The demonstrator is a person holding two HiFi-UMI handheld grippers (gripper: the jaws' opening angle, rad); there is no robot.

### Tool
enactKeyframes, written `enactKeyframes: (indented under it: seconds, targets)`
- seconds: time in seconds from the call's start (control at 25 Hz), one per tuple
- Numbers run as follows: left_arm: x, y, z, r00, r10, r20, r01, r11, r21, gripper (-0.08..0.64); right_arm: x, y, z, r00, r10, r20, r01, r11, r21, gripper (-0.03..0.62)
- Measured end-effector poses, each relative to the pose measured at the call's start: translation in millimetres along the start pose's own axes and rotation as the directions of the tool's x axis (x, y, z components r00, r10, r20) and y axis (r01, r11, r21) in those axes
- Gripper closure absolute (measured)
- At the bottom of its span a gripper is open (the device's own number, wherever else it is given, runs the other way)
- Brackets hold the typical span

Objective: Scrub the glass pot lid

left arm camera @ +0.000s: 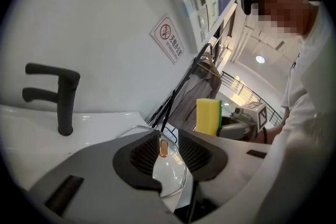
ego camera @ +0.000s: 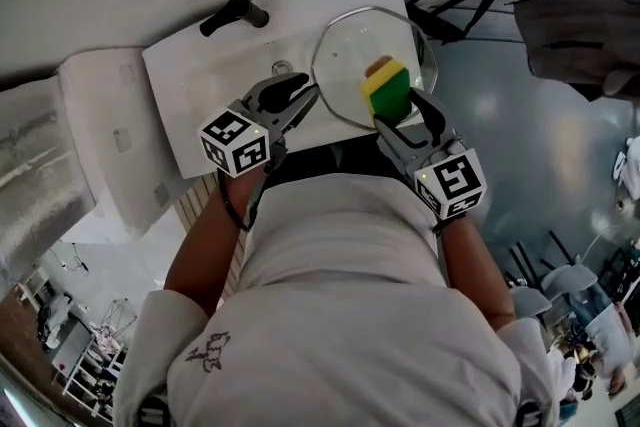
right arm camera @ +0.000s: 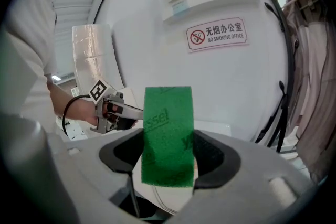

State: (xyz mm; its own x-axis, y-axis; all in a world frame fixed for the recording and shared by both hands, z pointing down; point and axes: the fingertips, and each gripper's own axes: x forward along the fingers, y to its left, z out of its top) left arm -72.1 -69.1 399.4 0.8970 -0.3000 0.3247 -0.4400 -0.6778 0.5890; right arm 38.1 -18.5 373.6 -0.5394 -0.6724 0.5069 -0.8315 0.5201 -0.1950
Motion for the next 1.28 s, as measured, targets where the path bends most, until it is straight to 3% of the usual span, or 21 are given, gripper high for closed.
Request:
enactKeyframes:
  seconds: [0.4,0.6,0.84,1.0,1.28]
  targets:
    - [26,74,-77,0.996,-0.040,-0.075,0.024,0.978,-0.207,0.431,45,7,-50,0.991,0.010,-0.132,-0.016,0.999,-0.043,0.302]
    - [41,105,-114,0.992,-0.091,-0.083,0.051,0.918,-0.392,0.431,66,13,-79,0.975,0.014,-0.221,-0.031,0.997,-0.075,0.302]
    - [52,125,-134,0.989,-0.128,-0.079,0.076,0.879,-0.471,0.425,87,18,-102,0.956,0.039,-0.290,-0.064,0.995,-0.076,0.302]
    - [58,135,-142,0.986,-0.161,-0.041,0.113,0.829,-0.548,0.416,101,17,-115,0.943,0.042,-0.330,-0.067,0.996,-0.065,0.302]
    - [66,138,-156,0.978,-0.206,-0.019,0.150,0.773,-0.616,0.391,117,11,-127,0.927,0.040,-0.373,-0.065,0.997,-0.053,0.302]
